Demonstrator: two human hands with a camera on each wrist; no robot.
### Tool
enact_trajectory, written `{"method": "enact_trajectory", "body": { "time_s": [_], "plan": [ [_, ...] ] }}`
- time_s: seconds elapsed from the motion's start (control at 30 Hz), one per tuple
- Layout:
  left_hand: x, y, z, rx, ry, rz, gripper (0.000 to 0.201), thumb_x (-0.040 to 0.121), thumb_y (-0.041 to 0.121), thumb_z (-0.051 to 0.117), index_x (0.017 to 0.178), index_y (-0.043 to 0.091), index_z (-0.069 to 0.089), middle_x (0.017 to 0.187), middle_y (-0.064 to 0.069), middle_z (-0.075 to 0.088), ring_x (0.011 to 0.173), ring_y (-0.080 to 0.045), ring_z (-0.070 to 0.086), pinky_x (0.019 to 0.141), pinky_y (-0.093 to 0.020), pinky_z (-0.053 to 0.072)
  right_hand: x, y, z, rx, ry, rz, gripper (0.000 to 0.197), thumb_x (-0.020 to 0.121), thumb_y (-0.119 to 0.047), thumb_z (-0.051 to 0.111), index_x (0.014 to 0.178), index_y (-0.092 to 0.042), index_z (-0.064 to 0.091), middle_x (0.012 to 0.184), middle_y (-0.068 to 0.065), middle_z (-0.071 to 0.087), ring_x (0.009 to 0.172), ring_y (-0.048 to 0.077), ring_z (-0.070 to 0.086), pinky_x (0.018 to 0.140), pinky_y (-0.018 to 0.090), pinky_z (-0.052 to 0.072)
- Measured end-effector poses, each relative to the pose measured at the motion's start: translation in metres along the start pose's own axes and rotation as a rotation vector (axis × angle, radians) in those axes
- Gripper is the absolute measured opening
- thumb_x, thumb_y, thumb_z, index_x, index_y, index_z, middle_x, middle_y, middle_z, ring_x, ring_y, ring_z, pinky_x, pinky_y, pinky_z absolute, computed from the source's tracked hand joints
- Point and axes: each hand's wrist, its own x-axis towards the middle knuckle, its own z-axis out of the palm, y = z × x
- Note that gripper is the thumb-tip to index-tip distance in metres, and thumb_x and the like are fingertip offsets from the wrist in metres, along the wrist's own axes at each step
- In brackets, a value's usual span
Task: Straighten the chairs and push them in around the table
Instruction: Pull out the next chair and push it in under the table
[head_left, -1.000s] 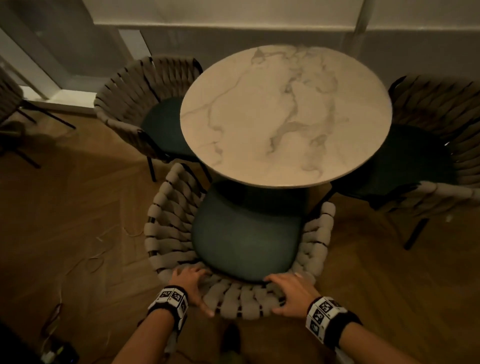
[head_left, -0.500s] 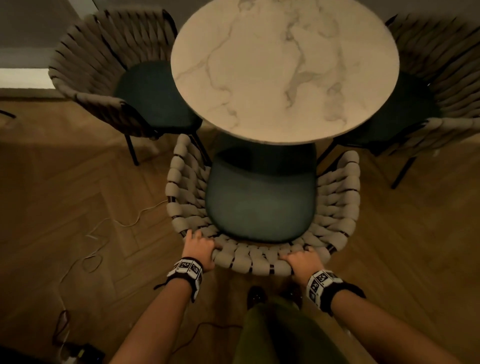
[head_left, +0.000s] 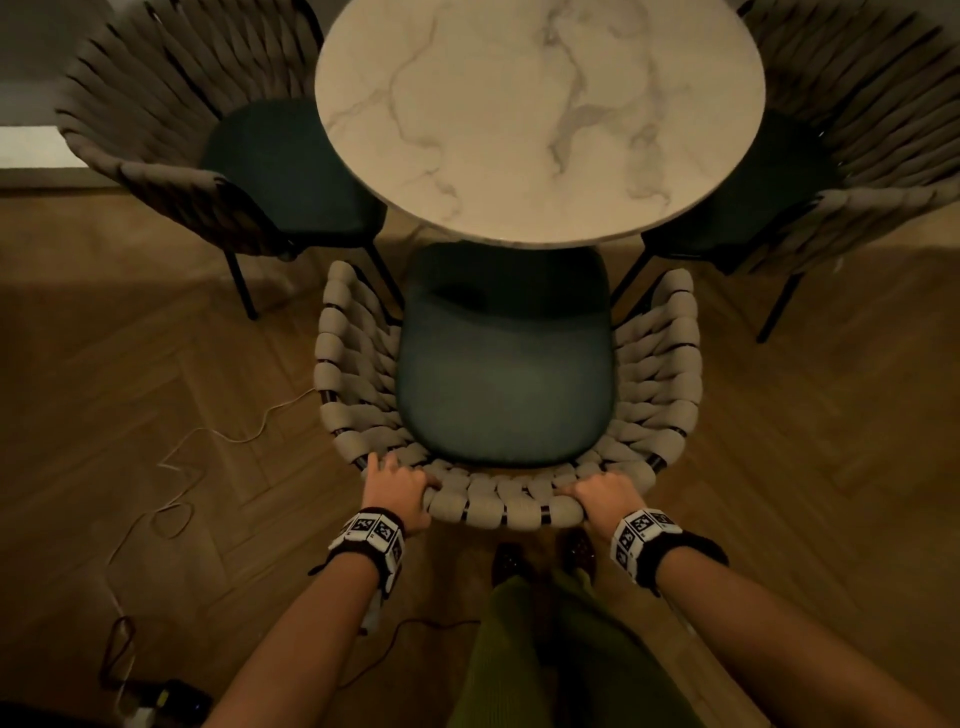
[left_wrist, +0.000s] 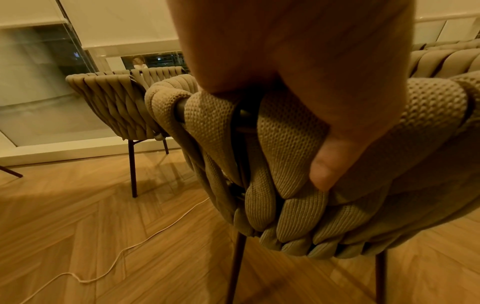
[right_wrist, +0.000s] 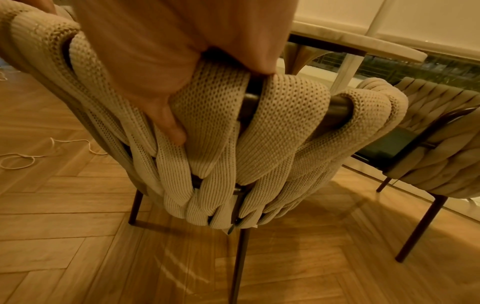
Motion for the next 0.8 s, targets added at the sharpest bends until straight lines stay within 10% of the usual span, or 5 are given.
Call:
{"method": "enact_trajectory", "body": {
  "time_s": [0.8],
  "plan": [
    [-0.002,-0.003,0.005,-0.024,-0.007,-0.047,0.044,0.08,0.047,0.061,0.124,0.046,0.054,0.127,0.005,0.06,0.129,-0.025,0.037,0.111,-0.06,0.016,-0.005,-0.015,0.002,0.004,0.006,0.02,0.038,0.089,-0.021,0.058,0.126,-0.03,0.055,0.114,0.003,0.066,0.105,0.024,0.06,0.088,0.038,0.05]
  ]
}}
